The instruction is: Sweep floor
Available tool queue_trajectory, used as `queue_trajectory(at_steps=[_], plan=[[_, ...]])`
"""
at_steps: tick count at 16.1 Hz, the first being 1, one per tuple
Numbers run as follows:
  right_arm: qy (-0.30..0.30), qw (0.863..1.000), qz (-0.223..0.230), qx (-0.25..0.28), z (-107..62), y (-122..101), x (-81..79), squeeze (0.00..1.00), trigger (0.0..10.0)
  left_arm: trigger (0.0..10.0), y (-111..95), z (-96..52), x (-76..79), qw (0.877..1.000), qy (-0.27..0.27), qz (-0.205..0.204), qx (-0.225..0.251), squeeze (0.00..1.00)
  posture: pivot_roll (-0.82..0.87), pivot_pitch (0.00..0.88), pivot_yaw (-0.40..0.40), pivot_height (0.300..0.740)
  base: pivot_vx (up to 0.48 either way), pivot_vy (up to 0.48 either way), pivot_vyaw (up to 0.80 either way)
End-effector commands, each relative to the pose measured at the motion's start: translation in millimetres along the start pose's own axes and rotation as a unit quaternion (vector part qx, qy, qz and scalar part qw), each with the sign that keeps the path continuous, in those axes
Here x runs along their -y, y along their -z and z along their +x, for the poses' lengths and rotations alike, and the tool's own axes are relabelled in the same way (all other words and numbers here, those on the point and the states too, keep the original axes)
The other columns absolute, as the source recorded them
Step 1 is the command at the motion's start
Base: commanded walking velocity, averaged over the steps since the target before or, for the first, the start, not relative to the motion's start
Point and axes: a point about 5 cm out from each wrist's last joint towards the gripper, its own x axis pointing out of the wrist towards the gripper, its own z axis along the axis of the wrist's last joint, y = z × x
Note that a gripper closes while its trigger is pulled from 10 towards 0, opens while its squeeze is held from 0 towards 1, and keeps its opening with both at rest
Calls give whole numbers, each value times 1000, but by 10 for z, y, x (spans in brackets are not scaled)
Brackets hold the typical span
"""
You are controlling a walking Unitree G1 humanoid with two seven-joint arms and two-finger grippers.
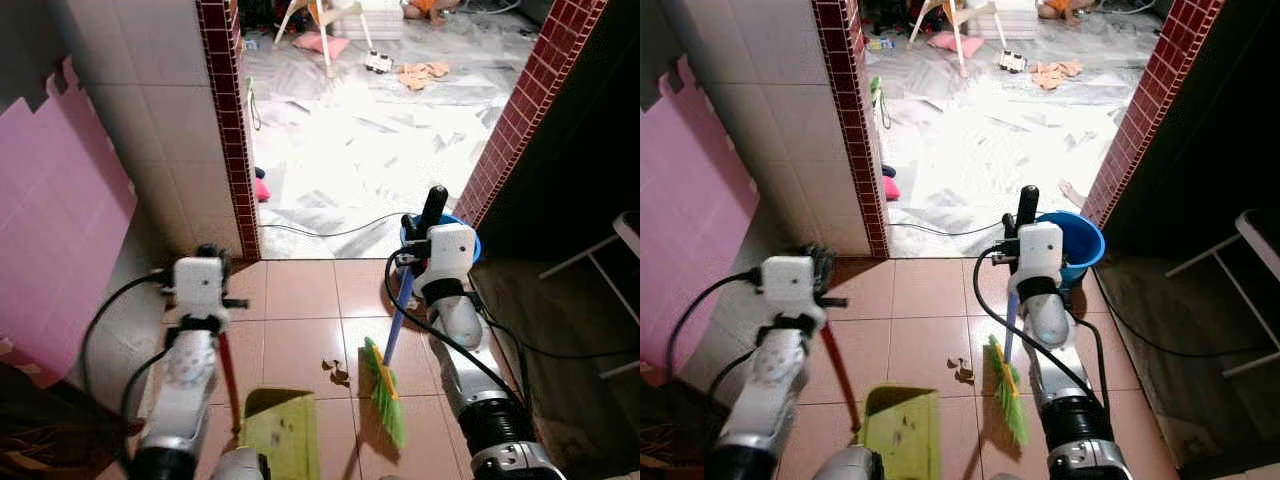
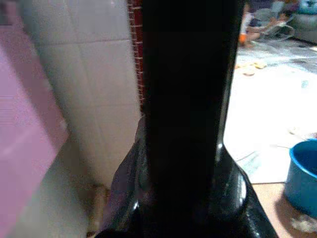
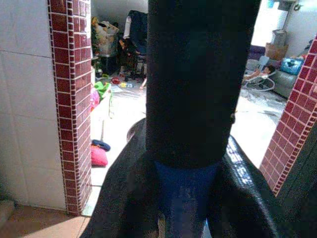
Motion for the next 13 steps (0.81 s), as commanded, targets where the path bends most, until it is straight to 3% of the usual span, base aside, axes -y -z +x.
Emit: queue_trajectory(at_steps=[1,12,13], plan=[[6,1000,0,25,38,-135,54,0,10000,10000,-99,18,-67,999,6,29,17,0,-11,0,-32,740,0,0,0],[-9,1000,11,23,83,-160,-26,0,10000,10000,-191,23,-69,999,-9,29,19,0,1,0,-53,740,0,0,0],[-7,1000,15,19,90,-165,-13,0,10000,10000,-224,39,-28,999,0,26,22,0,-4,0,-54,740,0,0,-800]])
